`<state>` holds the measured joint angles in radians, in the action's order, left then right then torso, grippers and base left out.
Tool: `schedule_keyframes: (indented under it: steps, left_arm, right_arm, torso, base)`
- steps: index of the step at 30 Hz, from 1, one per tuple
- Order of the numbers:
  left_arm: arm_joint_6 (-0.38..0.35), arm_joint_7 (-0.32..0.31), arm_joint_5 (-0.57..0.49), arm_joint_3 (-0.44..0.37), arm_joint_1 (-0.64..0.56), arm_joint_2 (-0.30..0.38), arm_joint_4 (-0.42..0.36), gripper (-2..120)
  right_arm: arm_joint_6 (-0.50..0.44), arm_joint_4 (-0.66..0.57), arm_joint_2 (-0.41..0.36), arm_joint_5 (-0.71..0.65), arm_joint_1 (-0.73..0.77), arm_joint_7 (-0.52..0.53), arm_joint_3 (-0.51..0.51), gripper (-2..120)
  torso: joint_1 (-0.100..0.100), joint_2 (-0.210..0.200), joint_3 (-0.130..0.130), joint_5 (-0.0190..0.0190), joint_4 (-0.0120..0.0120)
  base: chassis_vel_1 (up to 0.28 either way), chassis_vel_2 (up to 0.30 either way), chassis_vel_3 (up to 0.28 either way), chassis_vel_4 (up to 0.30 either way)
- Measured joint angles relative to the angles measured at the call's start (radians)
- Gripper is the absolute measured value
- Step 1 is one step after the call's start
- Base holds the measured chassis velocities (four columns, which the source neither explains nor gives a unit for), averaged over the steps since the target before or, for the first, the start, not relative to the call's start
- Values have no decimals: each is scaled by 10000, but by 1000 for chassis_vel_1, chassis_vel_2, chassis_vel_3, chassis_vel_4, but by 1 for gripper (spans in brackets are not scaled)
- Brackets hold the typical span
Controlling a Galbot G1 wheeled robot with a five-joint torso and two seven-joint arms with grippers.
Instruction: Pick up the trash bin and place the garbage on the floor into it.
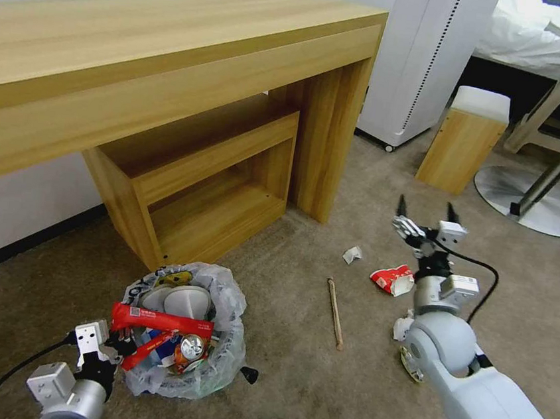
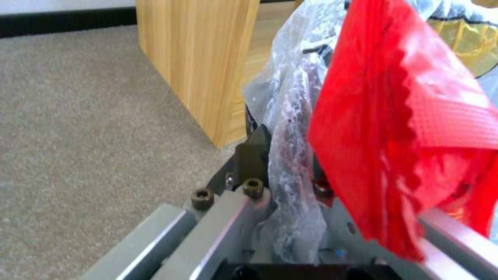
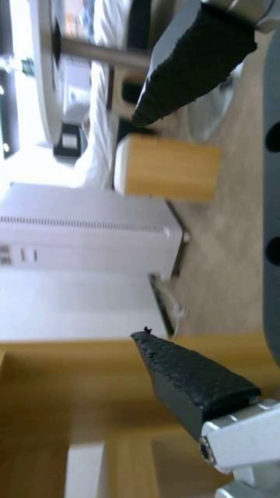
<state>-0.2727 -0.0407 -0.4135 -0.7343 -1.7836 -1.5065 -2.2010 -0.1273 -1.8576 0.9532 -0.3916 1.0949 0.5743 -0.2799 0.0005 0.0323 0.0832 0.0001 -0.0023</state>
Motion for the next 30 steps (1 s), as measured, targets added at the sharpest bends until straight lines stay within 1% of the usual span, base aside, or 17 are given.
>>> schedule_keyframes:
  steps: [3, 11, 17, 28, 30]
  left_arm:
    - [58, 33, 120, -9, -82, -16, -38, 1]
    - [93, 44, 180, -27, -214, -51, -82, 1]
    - [94, 45, 183, -65, -261, -22, -70, 1]
    - [107, 24, 104, -87, -201, -8, 22, 1]
    - [110, 2, 70, -120, -178, 0, 56, 1]
  right_arm:
    - [5, 97, 65, 237, 136, 167, -143, 100]
    - [-357, 209, 245, 155, 320, 261, -203, 100]
    - [-594, 401, 376, 104, 324, 226, -198, 100]
    - [-748, 586, 449, 133, 232, 171, -108, 100]
    - [-798, 598, 458, 132, 232, 93, -109, 100]
  torso:
    - [0, 0, 0, -1, 1]
    - [0, 0, 0, -2, 2]
    - [1, 0, 0, -1, 0]
    - [1, 0, 1, -1, -4]
    - [1, 0, 0, -1, 0]
  base:
    - [0, 0, 0, 0]
    - [0, 0, 0, 0]
    - [-67, -69, -57, -66]
    - [-62, -60, -52, -73]
    - [0, 0, 0, 0]
